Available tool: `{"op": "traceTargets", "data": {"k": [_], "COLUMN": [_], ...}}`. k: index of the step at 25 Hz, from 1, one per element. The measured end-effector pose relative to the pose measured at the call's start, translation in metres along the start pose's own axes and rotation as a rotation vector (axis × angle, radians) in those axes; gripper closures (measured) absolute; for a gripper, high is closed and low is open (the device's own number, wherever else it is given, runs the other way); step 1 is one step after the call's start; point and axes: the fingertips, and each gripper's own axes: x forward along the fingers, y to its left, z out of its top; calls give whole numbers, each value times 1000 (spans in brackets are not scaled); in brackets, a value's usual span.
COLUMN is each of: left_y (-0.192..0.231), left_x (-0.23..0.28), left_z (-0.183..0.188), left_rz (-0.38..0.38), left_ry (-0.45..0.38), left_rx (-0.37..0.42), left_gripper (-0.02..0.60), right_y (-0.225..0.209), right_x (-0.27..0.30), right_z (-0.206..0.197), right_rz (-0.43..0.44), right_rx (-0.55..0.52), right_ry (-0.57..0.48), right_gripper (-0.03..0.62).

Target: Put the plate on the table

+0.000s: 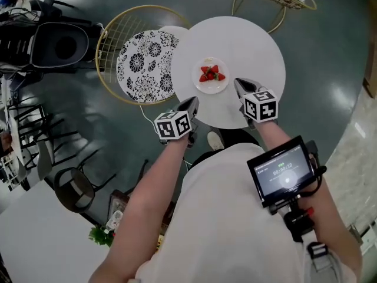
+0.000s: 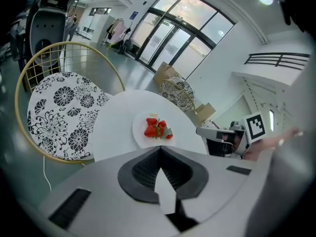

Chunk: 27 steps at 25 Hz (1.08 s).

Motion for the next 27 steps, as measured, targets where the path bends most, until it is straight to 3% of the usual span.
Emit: {"op": "traceTargets", "data": {"k": [9, 14, 18, 22, 27], "left_y": [-29, -57, -84, -101, -93], "left_x": [-81, -119, -140, -163, -200], "left_z": [-46, -55, -63, -75, -115], "left_rz": [-36, -95, -119, -152, -152], "left_ry": [-98, -197, -260, -291, -302], "left_rx": [102, 108, 168, 231, 234], "left_gripper": [577, 577, 577, 577, 577], "right_y": [68, 102, 126, 150, 187], "right_x": [-79, -114, -142, -161, -179], "right_z": [-38, -48, -47, -54, -89], "right_rz": [51, 107, 158, 196, 221], "right_rx": [36, -24, -63, -100, -95], "right_ry": [-62, -70, -105, -123, -130], "right_gripper": [589, 589, 589, 589, 589]}}
